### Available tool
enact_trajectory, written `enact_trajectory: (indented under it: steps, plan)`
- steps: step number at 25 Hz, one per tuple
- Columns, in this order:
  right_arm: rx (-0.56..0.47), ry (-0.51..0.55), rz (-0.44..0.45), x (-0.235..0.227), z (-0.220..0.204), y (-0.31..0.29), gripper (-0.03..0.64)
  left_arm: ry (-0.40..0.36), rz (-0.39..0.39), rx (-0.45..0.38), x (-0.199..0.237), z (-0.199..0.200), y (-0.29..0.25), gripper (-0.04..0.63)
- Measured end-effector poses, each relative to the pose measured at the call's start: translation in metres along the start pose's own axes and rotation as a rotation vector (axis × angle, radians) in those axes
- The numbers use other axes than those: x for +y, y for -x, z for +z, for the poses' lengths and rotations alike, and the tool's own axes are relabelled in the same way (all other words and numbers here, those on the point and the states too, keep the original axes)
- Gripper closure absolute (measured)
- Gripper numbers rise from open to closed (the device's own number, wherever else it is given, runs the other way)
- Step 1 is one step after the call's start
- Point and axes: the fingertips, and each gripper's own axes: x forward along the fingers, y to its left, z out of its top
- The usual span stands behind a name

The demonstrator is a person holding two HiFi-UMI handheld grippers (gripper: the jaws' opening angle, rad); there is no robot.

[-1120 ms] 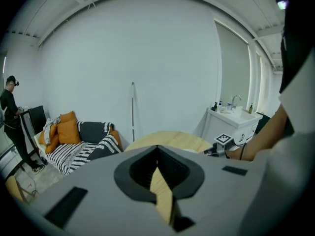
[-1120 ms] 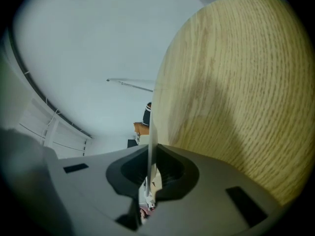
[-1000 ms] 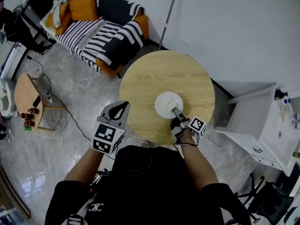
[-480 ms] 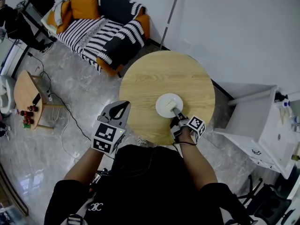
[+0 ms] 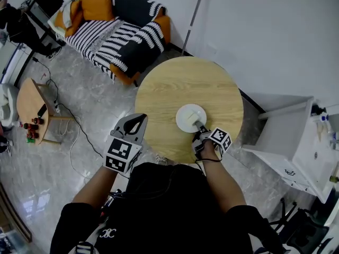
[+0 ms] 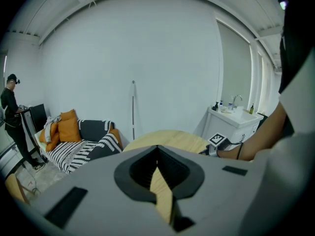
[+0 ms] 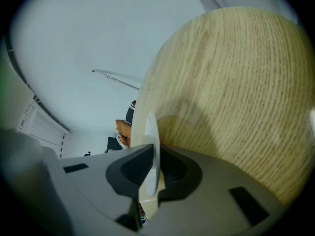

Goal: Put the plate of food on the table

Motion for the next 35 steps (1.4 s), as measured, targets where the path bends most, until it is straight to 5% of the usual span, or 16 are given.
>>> enact_trajectory:
  steps: [20,29,32,34,35]
  plan:
    - [0.024,0.204,-0.284,-0.014,0.006,0.005,0.494,-0.011,-0.021,-0.002,-0.001,0.003,-0.006,0.591]
    - [-0.033,0.176,-0.445,-0.038,0.014,0.041,0.492,-0.014,-0.062,-0.010,-0.005,0.002,-0.015,0.591]
    - [-0.054,0.194,-0.433,-0.035,0.016,0.050,0.493,-0.020,-0.080,-0.020,-0.007,0.004,-0.019,0.591]
    - [-0.075,0.221,-0.383,-0.024,0.018,0.055,0.609,-0.019,-0.091,-0.026,-0.008,0.005,-0.022,0.591]
    - [-0.084,0.240,-0.349,-0.016,0.018,0.057,0.609,-0.019,-0.097,-0.029,-0.009,0.005,-0.023,0.591]
